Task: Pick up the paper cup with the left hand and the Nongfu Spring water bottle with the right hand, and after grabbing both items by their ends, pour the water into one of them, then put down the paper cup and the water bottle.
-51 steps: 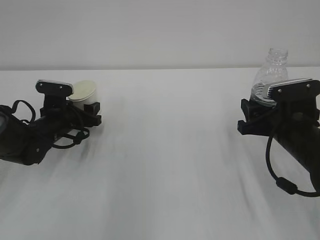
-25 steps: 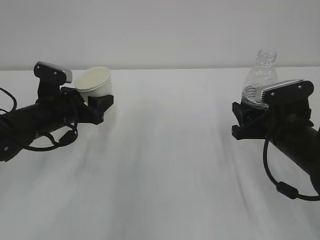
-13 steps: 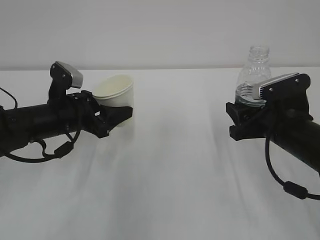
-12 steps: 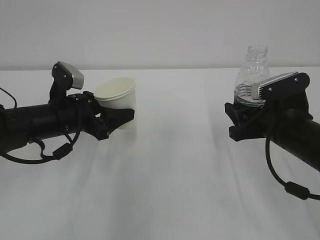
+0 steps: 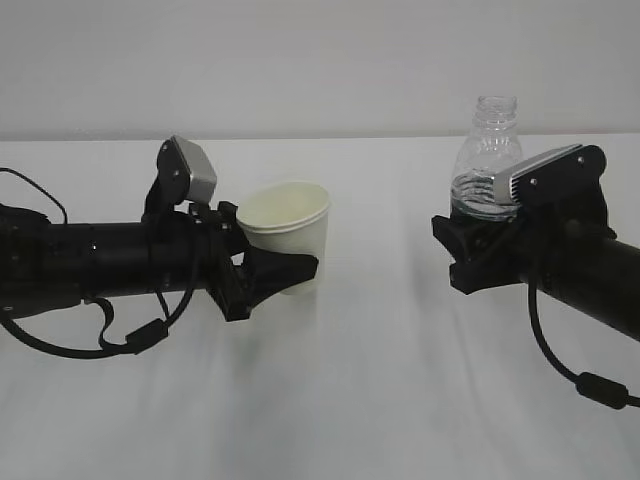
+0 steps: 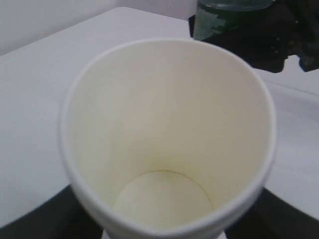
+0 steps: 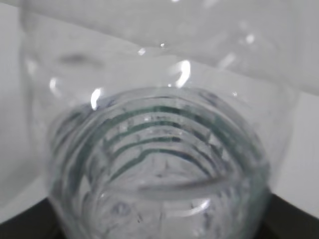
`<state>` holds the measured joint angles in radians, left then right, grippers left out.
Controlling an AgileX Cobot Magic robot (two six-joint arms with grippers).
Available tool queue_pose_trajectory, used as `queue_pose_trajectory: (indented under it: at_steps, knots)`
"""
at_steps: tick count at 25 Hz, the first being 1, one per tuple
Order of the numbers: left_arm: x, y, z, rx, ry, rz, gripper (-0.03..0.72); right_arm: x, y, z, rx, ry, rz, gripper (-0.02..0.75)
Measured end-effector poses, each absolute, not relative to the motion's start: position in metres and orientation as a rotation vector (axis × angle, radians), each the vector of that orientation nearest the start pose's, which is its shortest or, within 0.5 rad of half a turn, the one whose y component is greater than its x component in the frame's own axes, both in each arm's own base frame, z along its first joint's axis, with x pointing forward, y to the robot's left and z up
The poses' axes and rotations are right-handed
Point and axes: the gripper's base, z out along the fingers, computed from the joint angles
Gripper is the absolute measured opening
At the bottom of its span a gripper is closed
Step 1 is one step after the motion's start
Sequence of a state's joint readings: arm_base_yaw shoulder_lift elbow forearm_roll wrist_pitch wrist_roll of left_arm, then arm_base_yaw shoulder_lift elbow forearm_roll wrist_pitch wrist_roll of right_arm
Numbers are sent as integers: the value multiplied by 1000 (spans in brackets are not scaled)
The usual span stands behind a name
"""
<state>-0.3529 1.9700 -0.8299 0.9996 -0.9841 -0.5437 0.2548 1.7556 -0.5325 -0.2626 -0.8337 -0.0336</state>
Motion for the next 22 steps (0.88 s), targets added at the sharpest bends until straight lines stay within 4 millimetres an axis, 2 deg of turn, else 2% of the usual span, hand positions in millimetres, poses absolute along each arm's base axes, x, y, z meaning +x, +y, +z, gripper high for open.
queue_pose_trajectory:
  at_steps: [14, 22]
  knots:
    - [282, -216, 137, 1090, 1617, -948, 456, 281, 100, 145, -687, 1791, 265, 463]
    - [274, -225, 137, 1124, 1608, -968, 456, 280, 103, 147, -753, 1780, 266, 463]
